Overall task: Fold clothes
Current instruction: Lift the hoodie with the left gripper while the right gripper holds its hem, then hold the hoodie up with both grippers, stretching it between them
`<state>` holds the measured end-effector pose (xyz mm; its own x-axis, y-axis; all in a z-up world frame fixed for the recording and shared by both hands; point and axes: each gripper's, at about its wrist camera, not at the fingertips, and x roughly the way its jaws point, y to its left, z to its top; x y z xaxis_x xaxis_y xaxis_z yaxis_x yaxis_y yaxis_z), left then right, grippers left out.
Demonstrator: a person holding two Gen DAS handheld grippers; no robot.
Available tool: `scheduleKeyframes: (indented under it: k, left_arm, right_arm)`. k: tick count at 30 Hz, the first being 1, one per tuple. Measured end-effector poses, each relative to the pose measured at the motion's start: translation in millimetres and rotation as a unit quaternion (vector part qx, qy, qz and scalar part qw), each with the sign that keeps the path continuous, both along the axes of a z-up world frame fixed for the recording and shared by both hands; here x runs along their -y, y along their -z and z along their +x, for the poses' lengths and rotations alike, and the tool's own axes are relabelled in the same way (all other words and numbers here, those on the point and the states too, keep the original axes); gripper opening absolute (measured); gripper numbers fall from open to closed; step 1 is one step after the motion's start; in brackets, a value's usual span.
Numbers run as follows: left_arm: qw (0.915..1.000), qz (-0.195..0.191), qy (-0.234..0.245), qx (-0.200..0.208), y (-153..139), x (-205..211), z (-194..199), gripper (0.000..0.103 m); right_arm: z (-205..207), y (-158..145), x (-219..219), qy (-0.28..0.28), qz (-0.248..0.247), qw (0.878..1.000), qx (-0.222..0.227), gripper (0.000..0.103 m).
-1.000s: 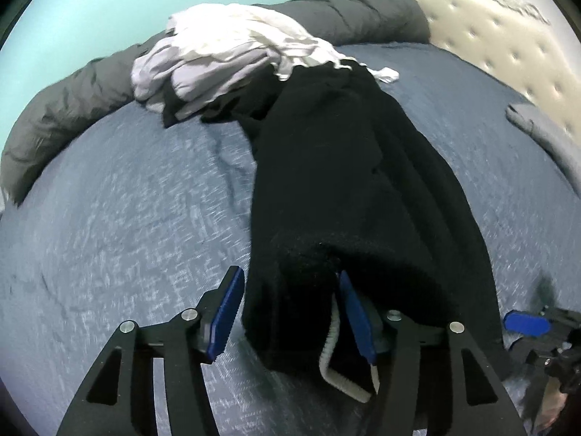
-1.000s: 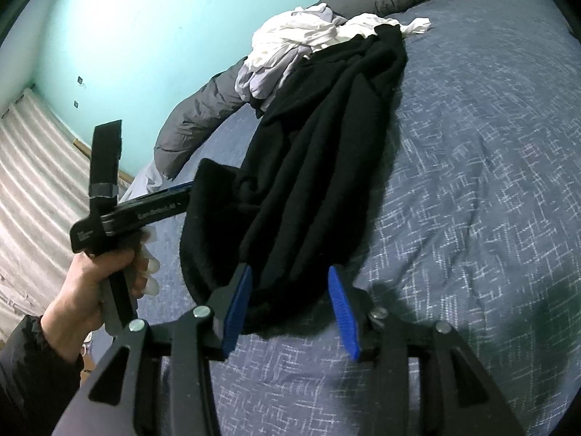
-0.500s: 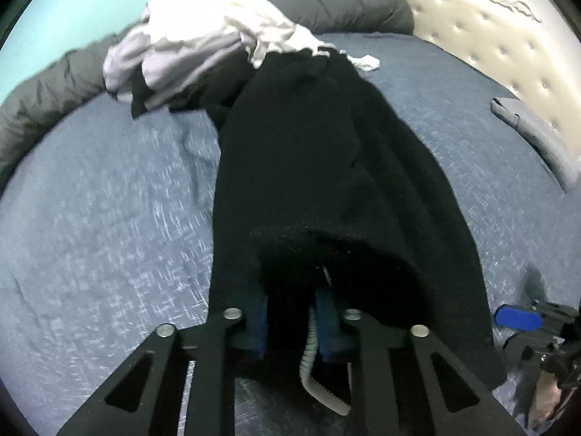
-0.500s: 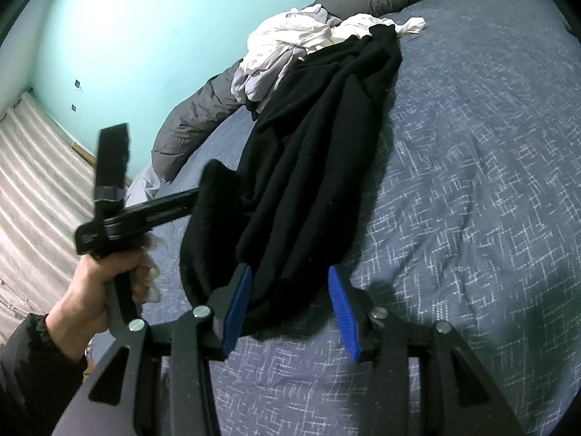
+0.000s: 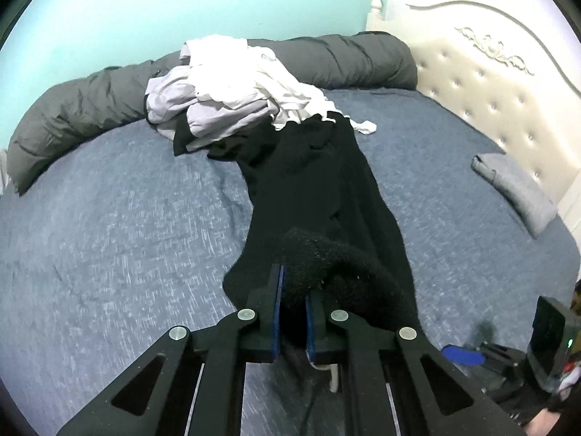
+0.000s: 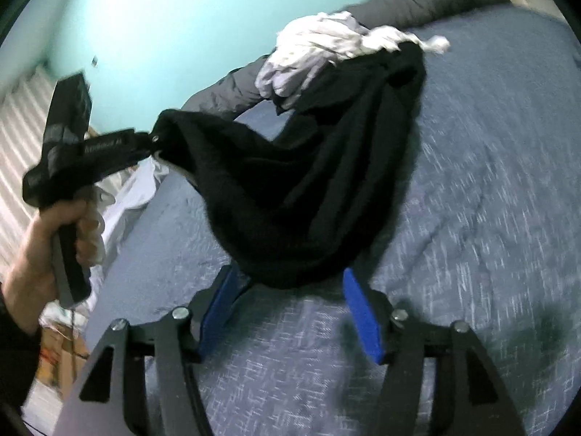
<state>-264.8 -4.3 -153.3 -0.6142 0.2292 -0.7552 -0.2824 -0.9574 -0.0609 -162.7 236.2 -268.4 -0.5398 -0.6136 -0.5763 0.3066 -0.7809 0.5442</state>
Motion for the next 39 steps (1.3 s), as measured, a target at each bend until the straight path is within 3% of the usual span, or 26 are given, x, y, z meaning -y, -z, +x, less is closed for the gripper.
scheduleKeyframes:
  k: [3, 8, 10, 12, 15, 19, 24, 39]
  left_arm:
    - [1.0, 0.005, 0.001, -0.001, 0, 0, 6, 0.01]
    - [0.9997, 0.022, -0.004, -0.002, -1, 5, 12, 0.01]
    - [0.9997, 0.022, -0.002, -0.006, -3, 6, 15, 0.01]
    - [0.9997, 0.021, -0.001, -0.011, -6, 8, 19, 0.01]
    - [0.9995, 0.015, -0.008, -0.029, -16, 11, 26, 0.008]
    - [0.9983, 0.021, -0.016, -0.052, -44, 16, 36, 0.008]
    - [0.9955, 0.03, -0.016, -0.088, -100, 16, 57, 0.008]
    - [0.9757, 0.047, -0.008, -0.214, -317, 14, 160, 0.008]
  right_arm:
    - [-10, -2, 21, -0.01, 0.053, 0.998, -0.015, 0.064]
    - [-34, 23, 41, -0.033, 0.11, 0.993, 0.011, 0.062]
    - [-40, 27, 40, -0.033, 0.114, 0.993, 0.013, 0.025]
    - [-41, 19, 38, -0.035, 0.12, 0.992, 0.0, 0.012]
    - [-40, -5, 30, -0.033, 0.123, 0.992, -0.028, 0.007]
    - [-43, -58, 8, -0.012, 0.11, 0.992, -0.064, 0.007]
    - [-38, -145, -18, -0.006, 0.113, 0.986, -0.121, 0.006]
    - [24, -405, -52, -0.015, 0.111, 0.961, -0.253, 0.006]
